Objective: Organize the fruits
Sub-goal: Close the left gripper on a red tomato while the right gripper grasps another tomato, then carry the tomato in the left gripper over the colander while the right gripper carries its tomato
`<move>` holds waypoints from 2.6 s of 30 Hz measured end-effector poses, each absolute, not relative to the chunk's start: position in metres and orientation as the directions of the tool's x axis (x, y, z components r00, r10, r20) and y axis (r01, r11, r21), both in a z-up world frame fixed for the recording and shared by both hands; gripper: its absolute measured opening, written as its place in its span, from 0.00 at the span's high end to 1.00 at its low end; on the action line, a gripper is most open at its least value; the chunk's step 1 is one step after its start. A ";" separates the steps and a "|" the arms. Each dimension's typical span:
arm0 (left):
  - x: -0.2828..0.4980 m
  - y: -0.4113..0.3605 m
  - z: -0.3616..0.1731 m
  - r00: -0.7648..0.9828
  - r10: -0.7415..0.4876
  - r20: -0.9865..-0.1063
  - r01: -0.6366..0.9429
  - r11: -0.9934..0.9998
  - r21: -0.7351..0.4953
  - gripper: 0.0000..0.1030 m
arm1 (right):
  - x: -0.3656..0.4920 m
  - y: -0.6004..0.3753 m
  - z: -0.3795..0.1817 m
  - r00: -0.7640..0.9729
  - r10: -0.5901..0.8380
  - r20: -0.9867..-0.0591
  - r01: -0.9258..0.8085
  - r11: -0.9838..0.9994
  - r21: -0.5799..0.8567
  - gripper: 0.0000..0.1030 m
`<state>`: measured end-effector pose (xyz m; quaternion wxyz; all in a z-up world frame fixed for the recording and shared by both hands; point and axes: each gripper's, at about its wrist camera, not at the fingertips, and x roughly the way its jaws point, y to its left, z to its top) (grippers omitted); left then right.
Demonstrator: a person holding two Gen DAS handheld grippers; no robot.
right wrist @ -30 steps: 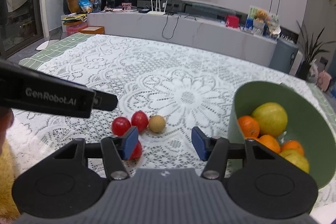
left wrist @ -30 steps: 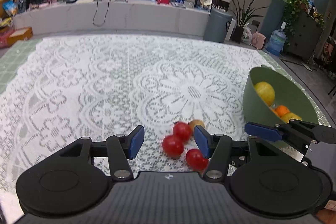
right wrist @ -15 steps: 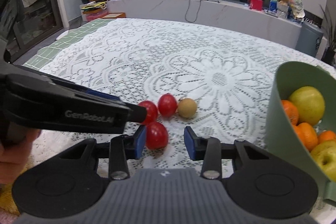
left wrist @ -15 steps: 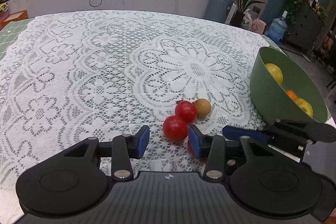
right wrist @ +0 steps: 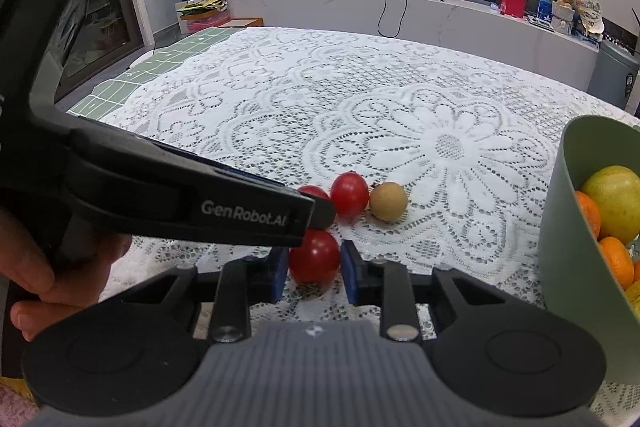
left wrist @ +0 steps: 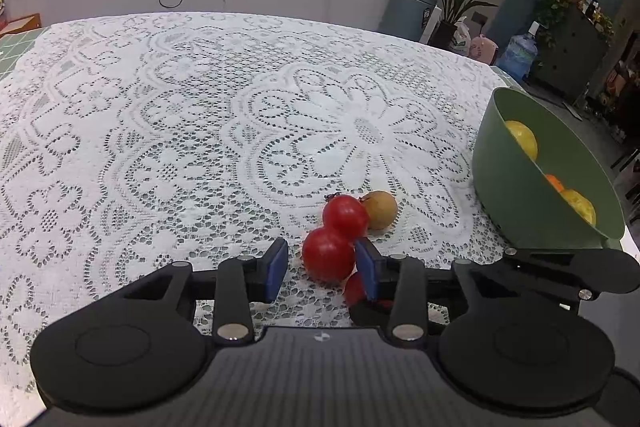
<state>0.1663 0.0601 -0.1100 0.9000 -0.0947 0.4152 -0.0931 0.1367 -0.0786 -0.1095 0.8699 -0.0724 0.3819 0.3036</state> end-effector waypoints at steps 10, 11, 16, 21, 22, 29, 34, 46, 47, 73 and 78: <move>0.168 0.061 -0.112 0.631 -0.262 -0.730 0.091 0.960 -0.265 0.56 | 0.142 -0.081 -0.113 0.494 0.484 -0.722 -0.564 0.811 0.157 0.75; 0.168 0.062 -0.112 0.631 -0.263 -0.730 0.092 0.960 -0.266 0.56 | 0.142 -0.081 -0.113 0.495 0.483 -0.722 -0.564 0.811 0.156 0.75; 0.168 0.062 -0.113 0.631 -0.268 -0.728 0.097 0.958 -0.269 0.56 | 0.141 -0.081 -0.113 0.496 0.482 -0.722 -0.565 0.811 0.152 0.75; 0.168 0.062 -0.112 0.629 -0.285 -0.723 0.113 0.954 -0.278 0.67 | 0.141 -0.081 -0.113 0.498 0.480 -0.722 -0.567 0.810 0.148 0.76; 0.167 0.061 -0.111 0.629 -0.292 -0.720 0.122 0.952 -0.280 0.69 | 0.141 -0.081 -0.113 0.499 0.480 -0.722 -0.568 0.810 0.146 0.76; 0.165 0.059 -0.109 0.634 -0.279 -0.721 0.126 0.957 -0.260 0.70 | 0.138 -0.082 -0.112 0.506 0.471 -0.723 -0.569 0.812 0.130 0.76; 0.165 0.069 -0.107 0.625 -0.287 -0.726 0.096 0.951 -0.293 0.70 | 0.141 -0.092 -0.109 0.548 0.426 -0.720 -0.504 0.855 0.123 0.76; 0.168 0.061 -0.114 0.606 -0.268 -0.749 0.112 0.961 -0.253 0.68 | 0.149 -0.096 -0.114 0.541 0.410 -0.734 -0.465 0.874 0.145 0.74; 0.168 0.060 -0.114 0.607 -0.267 -0.749 0.114 0.962 -0.250 0.68 | 0.149 -0.095 -0.114 0.541 0.409 -0.735 -0.465 0.873 0.144 0.74; 0.125 0.048 -0.071 0.710 -0.205 -0.673 0.096 0.976 -0.197 0.70 | 0.124 -0.113 -0.086 0.631 0.381 -0.676 -0.435 0.895 0.098 0.75; 0.113 0.039 -0.053 0.725 -0.213 -0.656 0.108 0.974 -0.197 0.70 | 0.112 -0.124 -0.073 0.659 0.367 -0.656 -0.426 0.901 0.076 0.75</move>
